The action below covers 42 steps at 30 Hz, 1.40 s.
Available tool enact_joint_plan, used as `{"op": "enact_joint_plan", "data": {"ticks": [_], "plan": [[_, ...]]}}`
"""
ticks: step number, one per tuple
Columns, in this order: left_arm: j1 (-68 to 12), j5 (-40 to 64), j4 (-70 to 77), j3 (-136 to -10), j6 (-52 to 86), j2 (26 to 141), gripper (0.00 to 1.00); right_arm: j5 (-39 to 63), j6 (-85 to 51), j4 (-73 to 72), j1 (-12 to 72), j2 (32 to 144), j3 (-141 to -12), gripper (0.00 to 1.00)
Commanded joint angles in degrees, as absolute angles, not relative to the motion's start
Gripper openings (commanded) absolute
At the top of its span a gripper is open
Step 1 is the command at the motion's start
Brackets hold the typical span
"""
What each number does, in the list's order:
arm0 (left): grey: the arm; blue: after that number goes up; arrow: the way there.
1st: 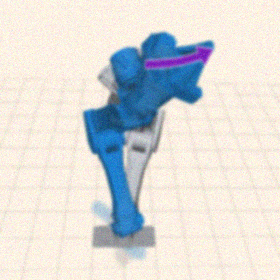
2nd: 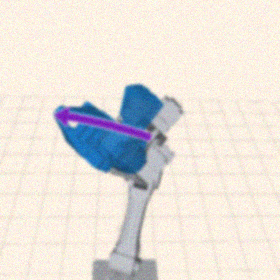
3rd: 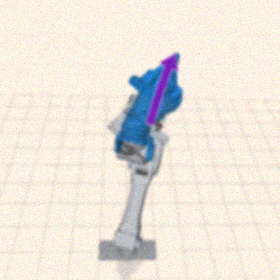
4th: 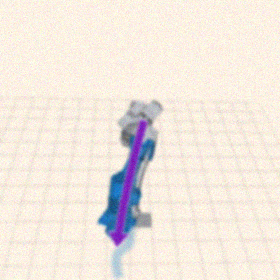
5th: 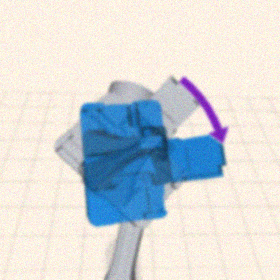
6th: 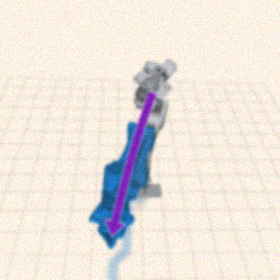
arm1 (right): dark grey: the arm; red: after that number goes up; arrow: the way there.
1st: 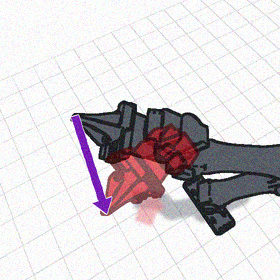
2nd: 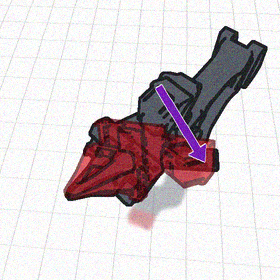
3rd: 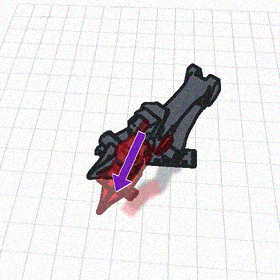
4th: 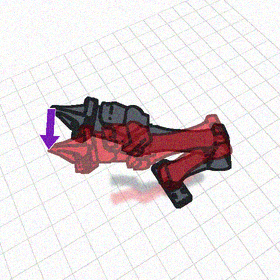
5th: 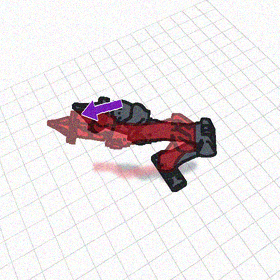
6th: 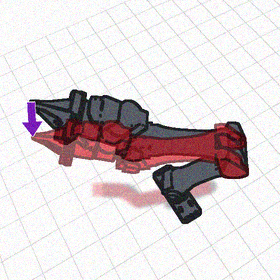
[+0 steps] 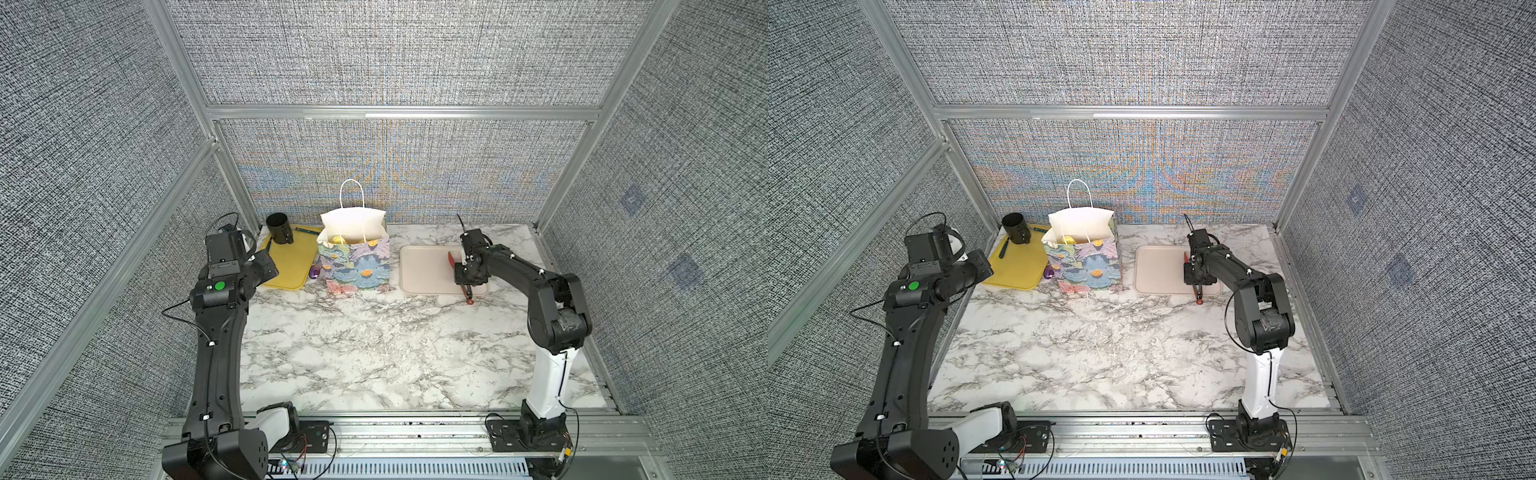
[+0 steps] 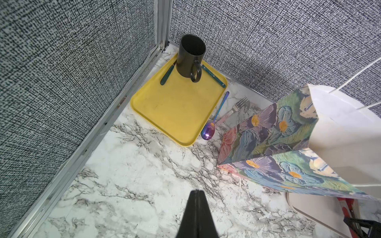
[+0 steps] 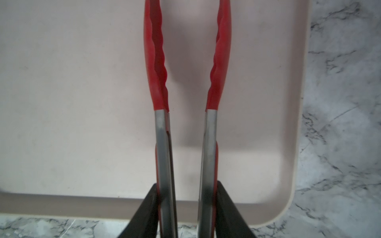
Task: Pack bread into a paper bag
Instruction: Place the clamp on the plate.
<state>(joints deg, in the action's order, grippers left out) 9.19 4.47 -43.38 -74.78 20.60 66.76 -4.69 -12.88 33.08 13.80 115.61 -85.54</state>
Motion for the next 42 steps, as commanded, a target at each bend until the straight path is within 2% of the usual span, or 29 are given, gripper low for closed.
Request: {"op": "enact_joint_plan", "data": {"ticks": [1,9,12,14,16,20,21,22,23,24,30,33,39,42], "plan": [[9.30,4.66,-42.71,-74.89,20.56,66.53,0.05,-4.53,-12.79,35.62,13.71,116.54,-86.26,0.43],[9.28,4.00,-42.88,-74.62,20.21,66.18,0.07,-3.72,-11.99,39.96,13.63,120.07,-88.15,0.51],[9.23,3.54,-43.29,-74.83,20.51,66.42,0.18,-3.19,-11.74,40.72,13.65,120.48,-88.48,0.58],[9.29,3.53,-43.67,-75.18,20.53,66.60,0.38,-2.53,-11.56,41.41,13.62,120.47,-88.94,0.64],[9.23,3.11,-43.96,-75.50,20.50,66.61,0.53,-2.33,-11.36,41.29,13.62,119.41,-88.94,0.68],[9.23,2.82,-44.06,-76.00,19.96,66.44,0.73,-2.72,-10.86,41.31,13.67,115.96,-89.12,0.74],[9.30,2.90,-44.19,-76.24,19.70,66.44,0.81,-2.73,-10.81,41.14,13.64,114.58,-88.97,0.77],[9.24,2.67,-44.36,-76.45,19.61,66.40,0.98,-2.75,-10.65,41.13,13.63,113.31,-89.04,0.79],[9.25,2.56,-44.44,-76.66,19.52,66.52,1.00,-2.75,-10.55,41.13,13.63,112.13,-88.98,0.95],[9.23,2.47,-44.53,-76.86,19.49,66.64,1.00,-2.93,-10.55,40.94,13.67,110.51,-88.71,0.99],[9.24,1.75,-45.72,-77.36,19.43,67.62,1.00,-4.47,-9.94,38.91,13.67,101.51,-84.66,0.99],[9.23,1.03,-45.30,-76.90,19.89,67.08,0.99,-8.40,-11.60,38.64,13.62,98.88,-83.50,0.99],[9.26,3.18,-43.99,-74.79,19.89,66.42,1.00,-14.92,-18.72,23.44,13.54,80.50,-68.23,0.99],[9.27,3.16,-42.17,-72.23,19.63,66.46,1.00,-22.44,-21.88,20.80,13.60,75.04,-63.29,0.99]]}}
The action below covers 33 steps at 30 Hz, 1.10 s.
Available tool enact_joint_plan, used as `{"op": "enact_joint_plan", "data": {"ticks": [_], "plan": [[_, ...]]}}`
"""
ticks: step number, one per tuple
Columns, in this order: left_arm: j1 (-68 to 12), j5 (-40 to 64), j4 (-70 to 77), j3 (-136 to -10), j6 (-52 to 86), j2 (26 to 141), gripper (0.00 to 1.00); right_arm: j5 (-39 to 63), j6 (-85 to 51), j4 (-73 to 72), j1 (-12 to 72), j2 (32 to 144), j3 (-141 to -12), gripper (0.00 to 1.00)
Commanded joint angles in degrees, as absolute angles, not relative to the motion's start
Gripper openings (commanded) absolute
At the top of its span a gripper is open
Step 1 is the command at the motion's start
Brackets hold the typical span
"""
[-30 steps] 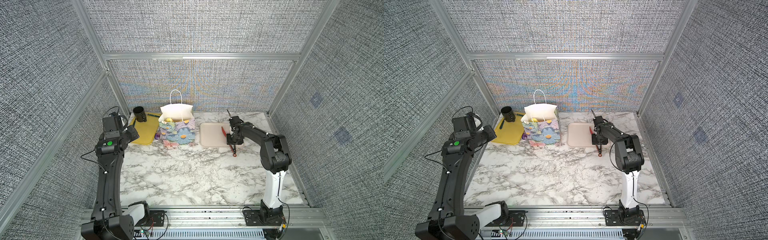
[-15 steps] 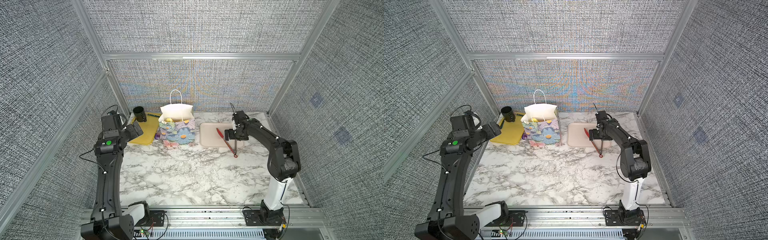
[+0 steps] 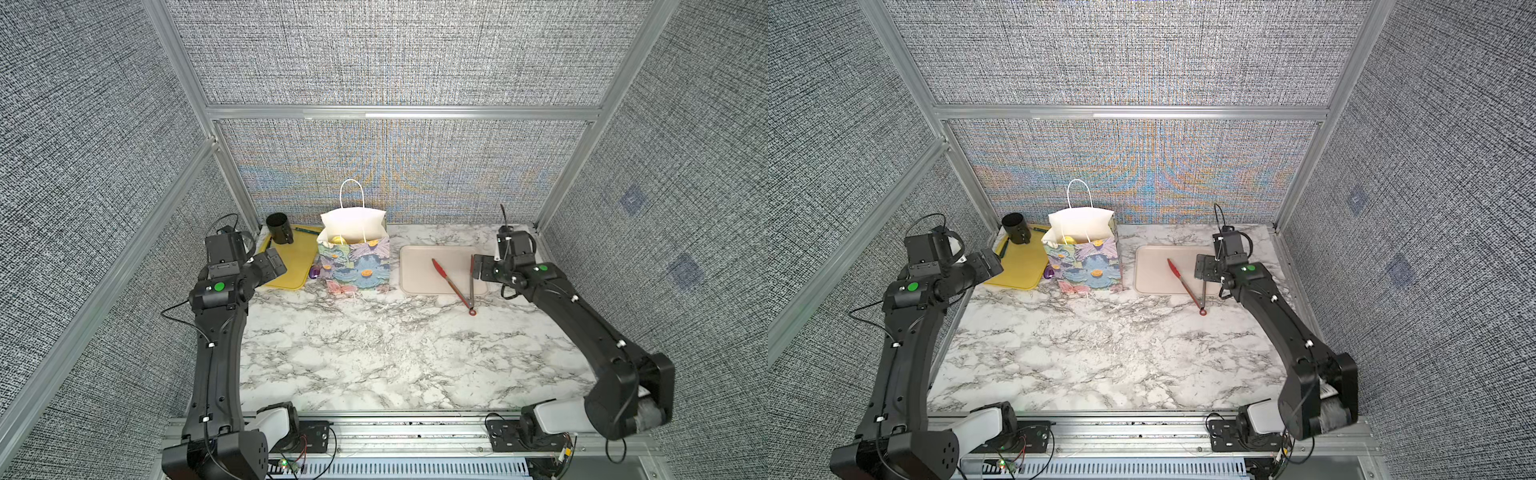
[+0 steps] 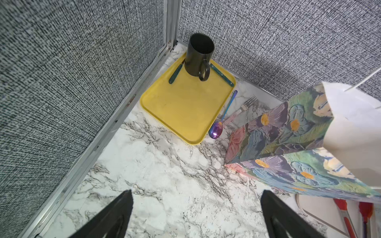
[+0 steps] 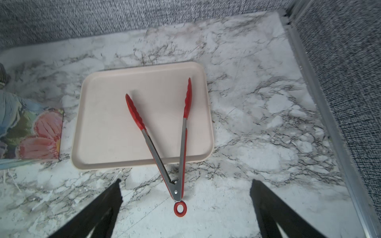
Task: Pack bread into a paper bag
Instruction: Place the clamp on the plate, then reset both arms
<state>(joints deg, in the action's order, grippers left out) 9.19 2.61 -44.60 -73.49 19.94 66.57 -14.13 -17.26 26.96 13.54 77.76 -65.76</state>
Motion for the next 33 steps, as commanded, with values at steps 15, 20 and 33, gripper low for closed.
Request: {"op": "enact_joint_plan", "data": {"ticks": [15,20,33], "plan": [[9.23,11.88,-13.69,-51.29,9.58,62.04,1.00,-28.22,-0.70,-8.55,10.57,63.99,-45.53,0.99],[9.27,7.71,3.08,-36.76,9.36,57.15,1.00,-18.71,-1.86,-18.37,5.56,65.42,-33.93,0.99],[9.08,9.60,24.04,-29.86,7.12,73.51,0.99,-7.83,-0.56,-53.09,-0.96,69.70,-12.95,0.99]]}}
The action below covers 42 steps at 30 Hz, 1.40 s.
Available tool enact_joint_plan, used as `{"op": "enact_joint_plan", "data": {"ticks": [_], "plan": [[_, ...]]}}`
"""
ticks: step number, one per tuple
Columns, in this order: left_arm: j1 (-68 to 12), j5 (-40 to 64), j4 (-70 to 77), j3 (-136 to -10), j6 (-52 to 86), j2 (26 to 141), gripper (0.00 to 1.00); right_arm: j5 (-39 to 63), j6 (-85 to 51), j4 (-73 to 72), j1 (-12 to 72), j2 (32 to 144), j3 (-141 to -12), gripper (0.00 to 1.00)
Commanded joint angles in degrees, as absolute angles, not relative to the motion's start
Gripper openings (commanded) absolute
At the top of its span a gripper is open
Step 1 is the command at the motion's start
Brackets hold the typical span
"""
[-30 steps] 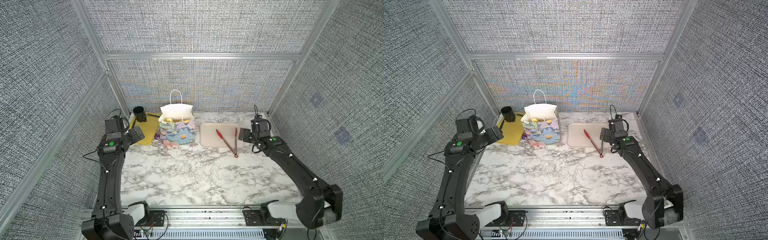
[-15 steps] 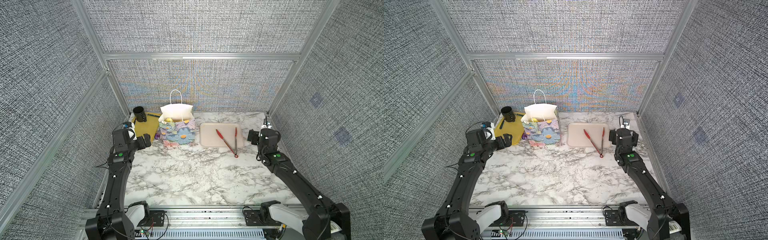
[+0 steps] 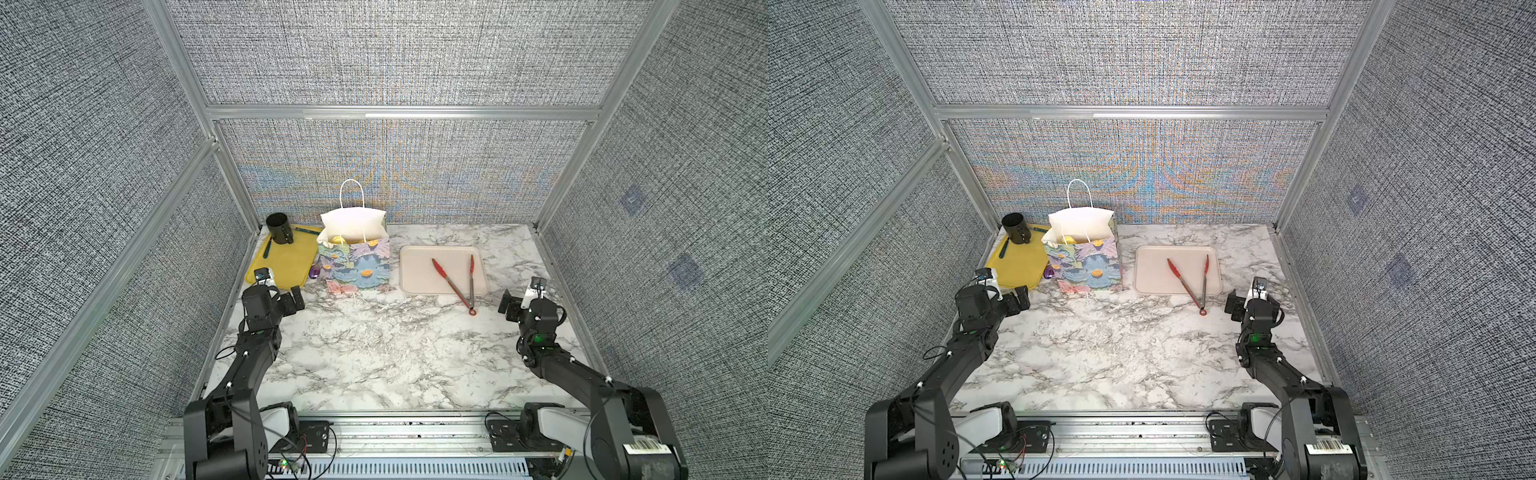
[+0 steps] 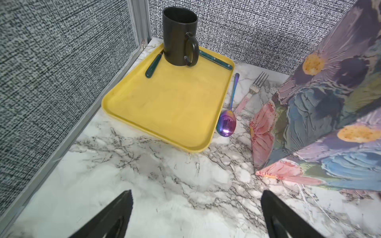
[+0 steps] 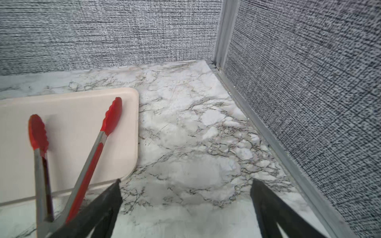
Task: Pack bread into a paper bag
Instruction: Reset both arms
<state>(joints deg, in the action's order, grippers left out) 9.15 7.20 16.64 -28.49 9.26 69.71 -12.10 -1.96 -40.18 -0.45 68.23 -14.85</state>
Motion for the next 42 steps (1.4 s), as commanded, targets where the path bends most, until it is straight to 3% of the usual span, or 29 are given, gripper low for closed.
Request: {"op": "enact_joint_plan", "data": {"ticks": [1,8,15,24,27,30,42], "plan": [[9.05,10.27,24.86,-30.22,6.36,75.13,0.99,-7.78,-1.16,-54.27,-1.05,70.80,-12.61,0.99],[8.96,13.87,34.50,-28.37,7.03,83.21,0.99,-0.39,-1.34,-63.15,-2.05,77.93,-12.83,0.99],[7.84,19.20,38.07,-27.34,3.55,84.16,0.99,5.34,0.26,-75.22,-1.92,87.38,-11.19,0.99],[4.50,17.07,39.54,-26.69,0.03,84.84,0.99,5.92,0.95,-70.97,-1.86,86.95,-12.83,0.99],[1.52,14.58,54.89,-21.12,-1.72,89.00,1.00,5.06,1.11,-70.41,-1.52,86.99,-13.10,0.99],[1.39,9.88,43.01,-25.11,-0.93,86.99,0.99,4.99,1.14,-70.55,-1.40,87.01,-13.10,0.99],[0.90,9.09,44.23,-24.16,-1.00,86.45,0.99,4.86,1.14,-70.64,-1.33,86.91,-12.99,0.99]]}}
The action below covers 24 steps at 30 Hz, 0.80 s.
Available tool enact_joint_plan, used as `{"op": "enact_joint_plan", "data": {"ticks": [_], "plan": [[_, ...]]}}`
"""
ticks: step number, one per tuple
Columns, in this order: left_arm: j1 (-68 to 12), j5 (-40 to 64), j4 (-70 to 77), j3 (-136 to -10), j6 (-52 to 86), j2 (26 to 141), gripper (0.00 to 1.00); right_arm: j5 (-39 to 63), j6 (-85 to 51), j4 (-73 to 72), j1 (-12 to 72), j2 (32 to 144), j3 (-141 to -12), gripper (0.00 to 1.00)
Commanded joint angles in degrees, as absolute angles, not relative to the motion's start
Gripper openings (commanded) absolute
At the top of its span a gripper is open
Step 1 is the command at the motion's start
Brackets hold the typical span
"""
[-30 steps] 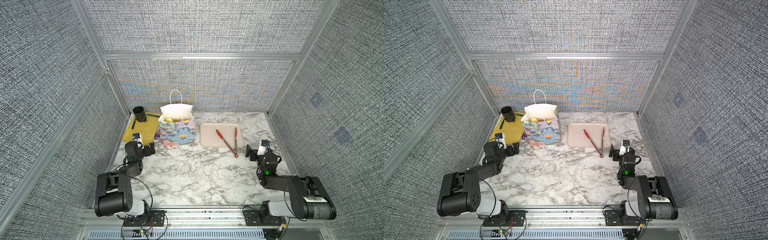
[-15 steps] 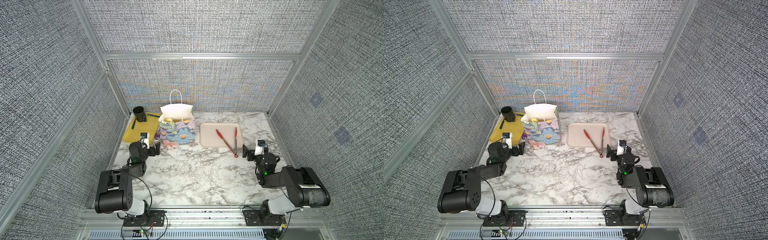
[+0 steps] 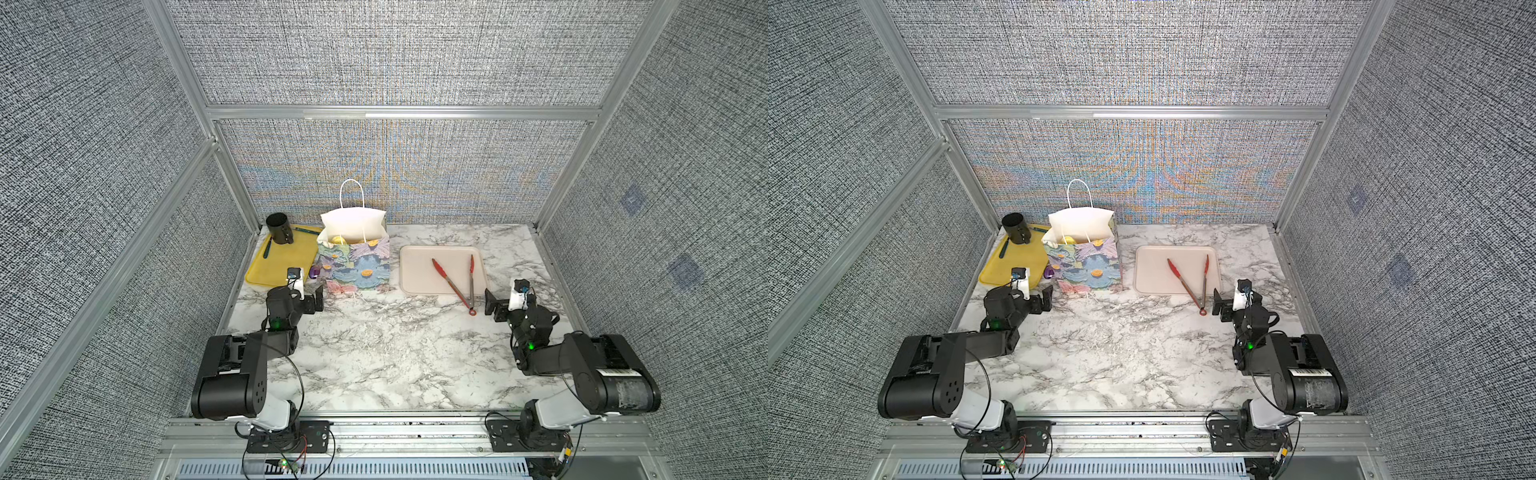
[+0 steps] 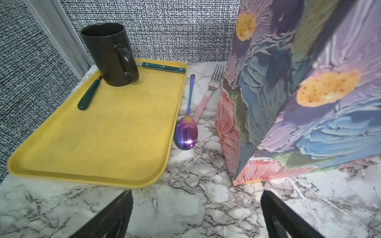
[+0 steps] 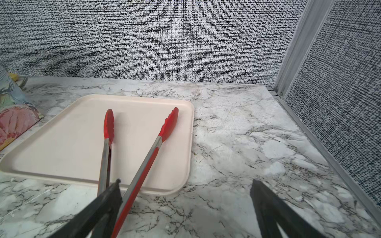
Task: Pack bread into a paper bag
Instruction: Reset both arms
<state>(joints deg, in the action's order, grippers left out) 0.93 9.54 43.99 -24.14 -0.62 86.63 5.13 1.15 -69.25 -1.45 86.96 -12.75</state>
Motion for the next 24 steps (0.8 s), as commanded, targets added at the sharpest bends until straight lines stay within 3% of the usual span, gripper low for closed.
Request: {"op": "enact_joint_plan", "data": {"ticks": [1,24], "plan": [[0.88,8.93,44.32,-24.17,-1.04,86.48,0.99,4.85,1.14,-70.66,-1.41,86.92,-13.01,0.99],[0.82,8.79,44.19,-24.26,-1.00,86.47,0.99,4.40,1.29,-69.89,-1.13,87.14,-13.54,0.99]]}}
